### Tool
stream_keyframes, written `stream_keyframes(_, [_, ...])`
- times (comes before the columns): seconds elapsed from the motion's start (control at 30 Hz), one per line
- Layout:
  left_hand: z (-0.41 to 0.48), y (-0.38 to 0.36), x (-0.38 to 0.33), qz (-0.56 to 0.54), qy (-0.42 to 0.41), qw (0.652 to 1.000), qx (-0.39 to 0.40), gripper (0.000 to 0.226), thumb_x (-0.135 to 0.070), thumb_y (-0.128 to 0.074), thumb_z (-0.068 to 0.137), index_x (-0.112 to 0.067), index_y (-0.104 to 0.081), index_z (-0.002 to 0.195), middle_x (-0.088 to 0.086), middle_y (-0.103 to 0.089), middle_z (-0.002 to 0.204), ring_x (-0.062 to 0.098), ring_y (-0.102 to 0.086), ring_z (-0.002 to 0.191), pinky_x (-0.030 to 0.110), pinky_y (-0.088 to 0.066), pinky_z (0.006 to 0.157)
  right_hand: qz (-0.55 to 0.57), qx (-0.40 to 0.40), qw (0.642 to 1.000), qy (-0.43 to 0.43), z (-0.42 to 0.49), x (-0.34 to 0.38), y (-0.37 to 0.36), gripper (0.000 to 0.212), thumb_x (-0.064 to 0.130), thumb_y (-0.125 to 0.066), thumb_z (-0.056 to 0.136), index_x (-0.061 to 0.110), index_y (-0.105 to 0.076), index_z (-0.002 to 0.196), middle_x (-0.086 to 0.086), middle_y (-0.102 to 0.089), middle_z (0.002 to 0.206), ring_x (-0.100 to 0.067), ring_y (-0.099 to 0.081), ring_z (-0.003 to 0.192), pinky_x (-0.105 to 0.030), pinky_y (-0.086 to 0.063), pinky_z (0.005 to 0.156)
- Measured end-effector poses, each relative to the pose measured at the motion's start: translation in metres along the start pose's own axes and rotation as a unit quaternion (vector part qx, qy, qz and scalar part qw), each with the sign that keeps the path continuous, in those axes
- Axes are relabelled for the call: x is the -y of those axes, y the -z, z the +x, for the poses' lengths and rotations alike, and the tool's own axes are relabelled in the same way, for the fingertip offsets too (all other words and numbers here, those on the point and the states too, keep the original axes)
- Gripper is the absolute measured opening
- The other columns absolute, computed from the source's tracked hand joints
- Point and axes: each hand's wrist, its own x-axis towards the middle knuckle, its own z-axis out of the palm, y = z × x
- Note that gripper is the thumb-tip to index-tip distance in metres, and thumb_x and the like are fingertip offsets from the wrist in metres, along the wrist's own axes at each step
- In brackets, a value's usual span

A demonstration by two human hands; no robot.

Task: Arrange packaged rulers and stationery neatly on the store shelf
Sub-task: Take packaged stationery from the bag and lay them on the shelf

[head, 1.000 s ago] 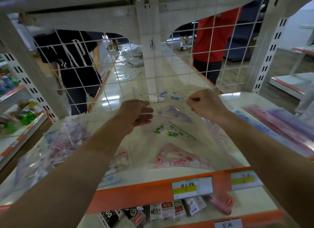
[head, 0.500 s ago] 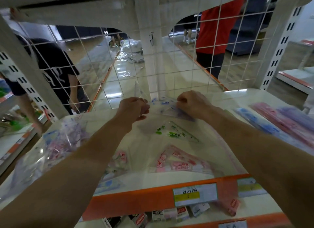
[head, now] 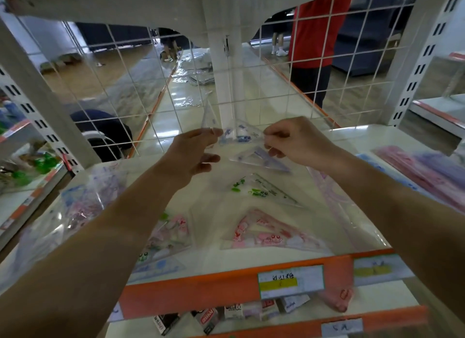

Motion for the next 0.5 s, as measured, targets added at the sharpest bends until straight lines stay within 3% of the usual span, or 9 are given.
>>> stream_keyframes(0.1, [0.000,0.006,0.003,-0.016,0.030,0.999,0.005,0.016,-0.016,-0.055,0.092,-0.022,-0.069,0.096,0.001,-0.059,0.098,0.014,-0.059,0.067,0.022,-0.045,0.051,0.123,0.008,0.991,-0.058,-0.006,0.003,0.005,0.015,0.006,-0.055,0.092,0.001,-0.069,0.097,-0.009,-0.070,0.075,-0.010,-0.066,0.060,-0.018,-0.053,0.056])
stream_keyframes(0.27, [-0.005,0.022,0.001,-0.037,0.078,0.984,0.154,0.016,-0.019,-0.052,0.092,-0.017,-0.067,0.099,0.003,-0.072,0.097,0.008,-0.051,0.058,0.017,-0.040,0.044,0.234,0.025,0.966,-0.109,-0.017,0.005,0.005,0.011,0.004,-0.058,0.091,0.001,-0.068,0.095,-0.009,-0.068,0.070,-0.009,-0.066,0.056,-0.019,-0.052,0.055])
stream_keyframes(0.4, [-0.007,0.032,0.000,0.014,0.031,0.992,0.124,0.016,-0.019,-0.060,0.090,-0.013,-0.069,0.102,0.004,-0.073,0.100,0.009,-0.052,0.063,0.018,-0.042,0.048,0.288,0.039,0.947,-0.138,-0.020,0.008,0.005,0.015,0.015,-0.062,0.091,0.005,-0.066,0.101,-0.010,-0.070,0.080,-0.013,-0.069,0.066,-0.023,-0.055,0.060])
stream_keyframes(0.43, [-0.007,0.035,-0.001,0.003,0.021,0.995,0.099,0.014,-0.019,-0.061,0.089,-0.014,-0.069,0.099,0.003,-0.073,0.098,0.009,-0.052,0.063,0.018,-0.042,0.048,0.274,0.048,0.949,-0.149,-0.020,0.008,0.003,0.020,0.022,-0.063,0.090,0.007,-0.064,0.104,-0.009,-0.071,0.085,-0.014,-0.070,0.072,-0.024,-0.055,0.062])
stream_keyframes(0.5, [-0.008,0.042,-0.004,-0.036,0.008,0.998,0.053,0.009,-0.019,-0.062,0.089,-0.017,-0.070,0.092,0.001,-0.073,0.095,0.008,-0.052,0.062,0.018,-0.042,0.048,0.099,0.057,0.986,-0.125,-0.022,0.006,-0.004,0.033,0.035,-0.064,0.088,0.014,-0.062,0.113,-0.002,-0.069,0.093,-0.015,-0.068,0.083,-0.027,-0.053,0.070])
